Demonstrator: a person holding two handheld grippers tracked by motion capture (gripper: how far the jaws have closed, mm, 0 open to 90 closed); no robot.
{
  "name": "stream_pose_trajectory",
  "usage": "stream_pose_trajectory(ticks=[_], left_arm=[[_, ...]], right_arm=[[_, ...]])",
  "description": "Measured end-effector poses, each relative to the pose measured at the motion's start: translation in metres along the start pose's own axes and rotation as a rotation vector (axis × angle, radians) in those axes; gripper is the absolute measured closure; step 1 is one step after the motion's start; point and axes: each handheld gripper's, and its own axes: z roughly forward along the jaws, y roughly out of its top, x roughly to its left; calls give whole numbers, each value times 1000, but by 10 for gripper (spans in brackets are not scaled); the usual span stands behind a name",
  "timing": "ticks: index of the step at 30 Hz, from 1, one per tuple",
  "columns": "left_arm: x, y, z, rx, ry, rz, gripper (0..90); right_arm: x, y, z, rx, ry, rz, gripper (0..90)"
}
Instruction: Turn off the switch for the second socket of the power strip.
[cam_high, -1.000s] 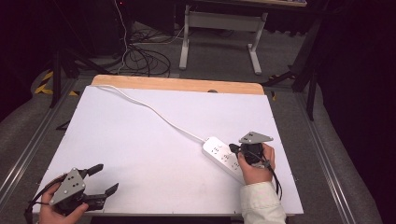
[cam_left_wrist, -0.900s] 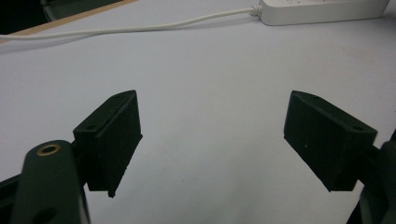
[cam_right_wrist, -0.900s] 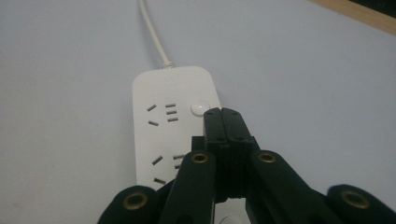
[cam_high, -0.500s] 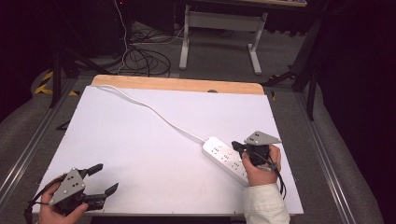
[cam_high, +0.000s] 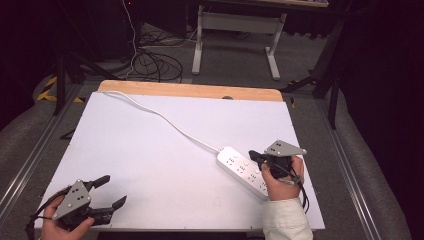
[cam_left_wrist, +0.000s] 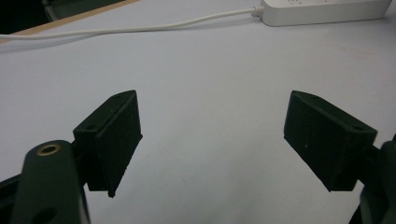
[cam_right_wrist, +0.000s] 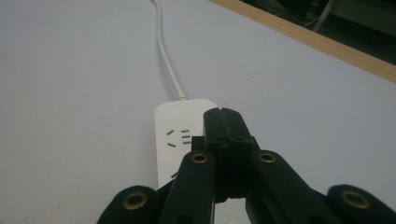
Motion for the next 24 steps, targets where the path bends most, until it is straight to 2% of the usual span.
stream_pose_trajectory(ticks=[3,4,14,24], left_arm=[[1,0,0,-2,3,2,195],[1,0,0,-3,3,2,195],[1,0,-1,-5,4,-6,195],[1,0,-1,-5,4,-7,194]], right_arm=[[1,1,0,-11,27,-16,899],[1,1,-1,-12,26,-19,841],[3,7,-8,-44,52,-9,597],[2,7,-17,-84,89,-2,488]])
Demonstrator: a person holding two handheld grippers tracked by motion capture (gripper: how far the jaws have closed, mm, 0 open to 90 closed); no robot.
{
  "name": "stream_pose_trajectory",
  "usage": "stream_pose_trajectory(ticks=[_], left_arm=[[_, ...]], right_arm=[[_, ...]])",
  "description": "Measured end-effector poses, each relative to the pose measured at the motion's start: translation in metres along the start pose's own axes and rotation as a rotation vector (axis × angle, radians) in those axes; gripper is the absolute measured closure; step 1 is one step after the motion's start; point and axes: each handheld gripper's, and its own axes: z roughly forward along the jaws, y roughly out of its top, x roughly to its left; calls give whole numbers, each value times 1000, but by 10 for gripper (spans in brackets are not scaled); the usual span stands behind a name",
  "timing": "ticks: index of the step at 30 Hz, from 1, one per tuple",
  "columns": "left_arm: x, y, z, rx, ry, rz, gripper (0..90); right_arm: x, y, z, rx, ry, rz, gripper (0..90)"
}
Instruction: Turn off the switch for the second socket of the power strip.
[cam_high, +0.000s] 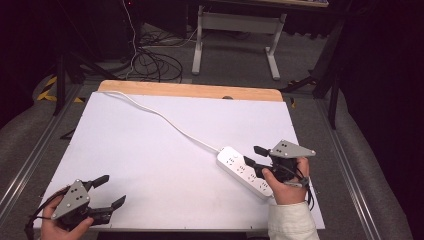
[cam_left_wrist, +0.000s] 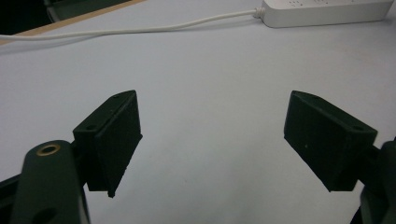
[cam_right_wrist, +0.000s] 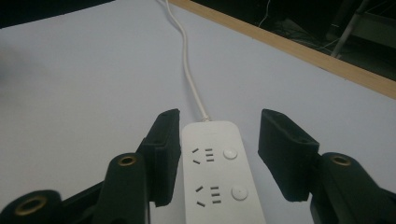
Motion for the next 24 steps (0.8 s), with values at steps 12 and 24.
stream_pose_trajectory(ticks=[12,24], left_arm=[[1,0,-1,-3,6,-3,184],[2,0,-1,-10,6,-9,172]], right_arm=[[2,-7,-10,-33,56,-11,232],[1,-37,-26,-111,120,-10,154]])
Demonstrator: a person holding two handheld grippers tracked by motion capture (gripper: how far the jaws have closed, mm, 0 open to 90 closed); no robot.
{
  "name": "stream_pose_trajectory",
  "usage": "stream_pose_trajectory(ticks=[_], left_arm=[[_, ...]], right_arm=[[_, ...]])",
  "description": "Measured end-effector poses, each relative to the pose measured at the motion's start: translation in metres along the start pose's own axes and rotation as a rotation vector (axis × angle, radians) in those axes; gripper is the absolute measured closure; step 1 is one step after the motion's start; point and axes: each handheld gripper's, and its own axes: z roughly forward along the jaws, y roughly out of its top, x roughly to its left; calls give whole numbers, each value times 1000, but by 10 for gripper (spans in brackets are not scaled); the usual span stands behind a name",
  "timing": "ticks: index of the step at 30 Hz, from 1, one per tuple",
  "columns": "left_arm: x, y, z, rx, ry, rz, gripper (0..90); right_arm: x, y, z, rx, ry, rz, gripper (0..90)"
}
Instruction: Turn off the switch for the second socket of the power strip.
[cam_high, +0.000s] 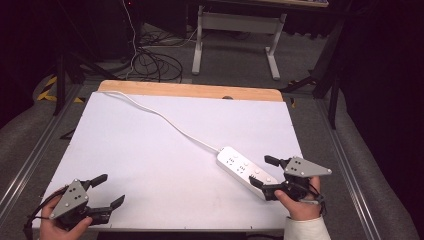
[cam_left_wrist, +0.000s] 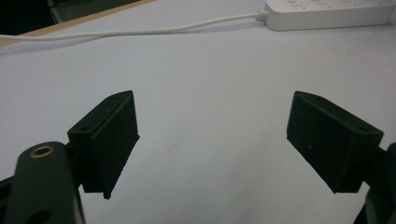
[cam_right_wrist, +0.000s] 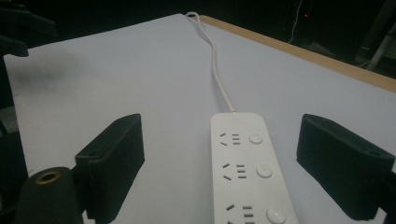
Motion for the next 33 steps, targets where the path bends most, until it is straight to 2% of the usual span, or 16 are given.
stream_pose_trajectory(ticks=[5,10,19,26,33], left_arm=[[1,0,0,1,-6,-1,164],[1,1,-2,4,-19,-15,159],[3,1,-3,5,-31,-23,151],[3,-1,-4,1,-43,-21,129],[5,-6,-8,-2,-50,-29,118]], right_arm=[[0,-16,-5,-22,10,8,140],[0,-30,-8,-22,7,27,132],[3,-47,-8,18,-7,46,119],[6,-58,-3,23,-17,55,115],[12,-68,8,68,9,49,116]])
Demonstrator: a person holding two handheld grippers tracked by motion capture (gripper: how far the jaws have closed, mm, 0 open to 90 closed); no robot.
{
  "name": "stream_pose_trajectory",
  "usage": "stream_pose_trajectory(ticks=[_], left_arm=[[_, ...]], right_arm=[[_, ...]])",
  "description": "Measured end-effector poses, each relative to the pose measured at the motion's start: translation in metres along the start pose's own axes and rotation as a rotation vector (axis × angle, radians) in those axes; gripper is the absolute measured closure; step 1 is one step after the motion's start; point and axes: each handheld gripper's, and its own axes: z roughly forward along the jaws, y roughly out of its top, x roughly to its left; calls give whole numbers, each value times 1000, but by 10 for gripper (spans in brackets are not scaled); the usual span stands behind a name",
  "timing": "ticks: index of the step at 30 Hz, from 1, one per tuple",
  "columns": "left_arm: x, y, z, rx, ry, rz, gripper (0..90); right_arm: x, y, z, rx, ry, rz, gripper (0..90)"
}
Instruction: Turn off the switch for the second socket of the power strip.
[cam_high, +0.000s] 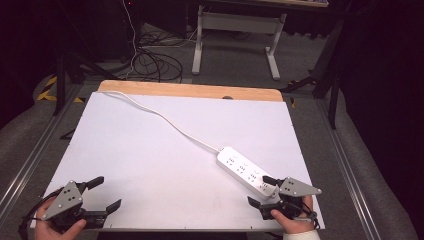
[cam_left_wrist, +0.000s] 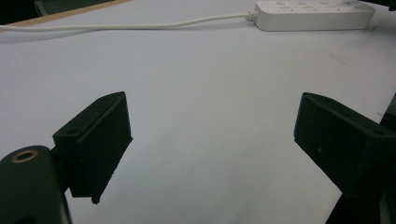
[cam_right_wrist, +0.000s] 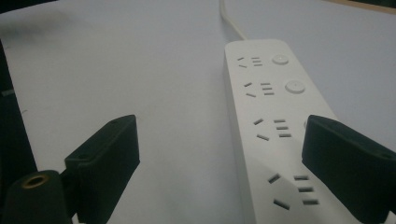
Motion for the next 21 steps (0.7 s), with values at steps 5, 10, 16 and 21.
stream_pose_trajectory(ticks=[5,10,16,21], left_arm=[[-1,-2,1,-10,16,10,119],[0,-2,4,-10,33,13,122],[1,-4,5,-8,29,-13,124],[1,-2,5,-4,24,2,124]], right_arm=[[2,-2,4,17,6,0,119],[4,-6,11,32,4,12,118],[7,-5,12,8,-11,4,122],[9,-1,9,-15,-24,-19,129]])
